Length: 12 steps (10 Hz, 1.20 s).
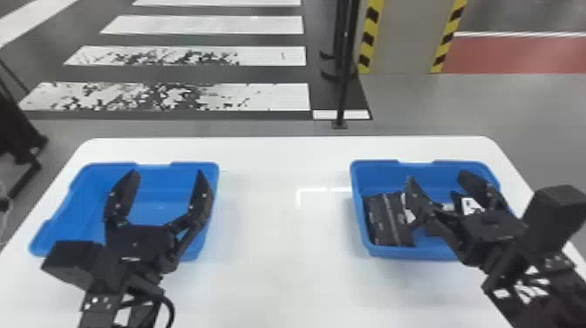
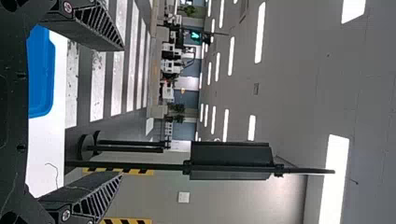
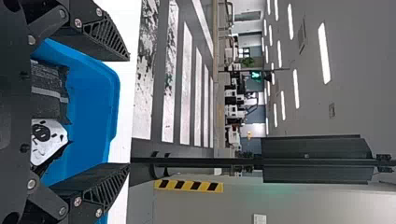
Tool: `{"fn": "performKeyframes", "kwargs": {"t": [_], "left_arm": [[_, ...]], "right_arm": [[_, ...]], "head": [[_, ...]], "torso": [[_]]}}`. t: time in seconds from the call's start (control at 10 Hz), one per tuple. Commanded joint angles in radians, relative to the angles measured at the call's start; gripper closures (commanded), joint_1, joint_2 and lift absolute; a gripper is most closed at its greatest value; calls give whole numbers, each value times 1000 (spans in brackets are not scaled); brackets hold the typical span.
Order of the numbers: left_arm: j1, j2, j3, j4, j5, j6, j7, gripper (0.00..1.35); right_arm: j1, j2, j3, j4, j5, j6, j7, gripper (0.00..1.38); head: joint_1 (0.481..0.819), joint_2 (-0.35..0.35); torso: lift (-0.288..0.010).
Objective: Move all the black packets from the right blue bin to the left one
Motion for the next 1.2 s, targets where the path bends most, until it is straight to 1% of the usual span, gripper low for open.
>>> {"fn": "performKeyframes", "kwargs": {"t": [0.0,0.7,0.8,0.9,1.1], "left_arm": [[0,0,0,0,0,0,1,102],[0,0,0,0,0,-5,-1,102],[0,2,-2,0,0,-5,1,102],[0,2,0,0,0,-8,1,102],[0,3,-4,0,0,-8,-1,102]], "right_arm": [[3,0,-2,1,-4,-5,0,239],[3,2,-4,6,-22,-5,2,237],[-4,2,-8,6,-26,22,5,239],[-24,0,-22,-1,-26,123,26,239],[-73,-9,-22,-33,-26,327,46,246]], "head": [[695,8],[695,6],[695,7],[695,7],[695,6]], "torso": [[-168],[-168],[-168],[-168],[-168]]}}
